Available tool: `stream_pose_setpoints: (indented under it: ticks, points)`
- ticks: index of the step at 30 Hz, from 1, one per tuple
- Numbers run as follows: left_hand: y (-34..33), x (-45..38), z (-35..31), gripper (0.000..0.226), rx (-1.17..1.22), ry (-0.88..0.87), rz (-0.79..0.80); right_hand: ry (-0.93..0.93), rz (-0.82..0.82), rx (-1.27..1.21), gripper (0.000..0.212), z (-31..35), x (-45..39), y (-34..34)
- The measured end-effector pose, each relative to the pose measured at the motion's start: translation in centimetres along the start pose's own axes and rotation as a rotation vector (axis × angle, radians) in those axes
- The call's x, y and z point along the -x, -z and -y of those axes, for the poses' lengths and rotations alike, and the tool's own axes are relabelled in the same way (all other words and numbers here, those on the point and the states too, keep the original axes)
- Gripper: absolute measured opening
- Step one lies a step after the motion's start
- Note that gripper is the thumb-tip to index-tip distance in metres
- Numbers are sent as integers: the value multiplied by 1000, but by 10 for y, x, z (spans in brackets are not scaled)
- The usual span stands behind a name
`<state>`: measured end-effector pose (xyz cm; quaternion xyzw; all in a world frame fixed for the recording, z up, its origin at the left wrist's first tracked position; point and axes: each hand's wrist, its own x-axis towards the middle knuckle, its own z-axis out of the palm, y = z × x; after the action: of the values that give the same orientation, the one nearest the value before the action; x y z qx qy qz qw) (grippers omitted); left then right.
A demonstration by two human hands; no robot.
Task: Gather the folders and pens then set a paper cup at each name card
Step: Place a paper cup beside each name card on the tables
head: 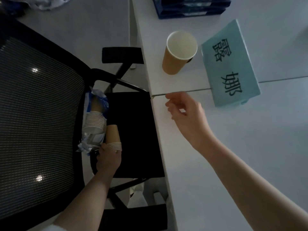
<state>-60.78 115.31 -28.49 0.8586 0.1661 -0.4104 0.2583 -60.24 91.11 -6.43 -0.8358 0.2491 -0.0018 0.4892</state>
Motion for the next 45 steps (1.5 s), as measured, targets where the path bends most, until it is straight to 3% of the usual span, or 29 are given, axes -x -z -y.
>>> stream_pose_setpoints:
  ticks: [3,6,8,11,14,19,22,31,38,41,45]
  points:
    - [10,42,-24,66,114,-92,-132,-27,-66,-77,24,3,-11,17]
    - [22,109,-71,46,265,-425,-425,-62,-140,-136,29,12,-23,38]
    - [22,153,-102,48,265,-614,-535,-93,-178,-164,38,18,-32,51]
    - [0,199,-135,54,144,-832,-564,-133,-151,-153,63,28,-46,66]
    - [-37,213,-151,61,-111,-929,-461,-155,-26,-63,75,29,-65,66]
    - [-80,206,-142,71,-501,-917,-418,-109,25,-84,84,19,-83,57]
    - [-82,205,-142,76,-569,-905,-464,-42,3,-185,86,16,-86,45]
    - [-80,206,-143,75,-573,-911,-497,-10,-81,-282,73,12,-88,36]
    - [-83,210,-146,71,-701,-837,-566,52,-74,-286,64,-31,-1,84]
    - [-101,231,-147,66,-602,-709,-631,47,-84,-309,62,-62,38,114]
    - [-154,271,-144,70,-411,-616,-587,12,-119,-288,60,-94,58,142]
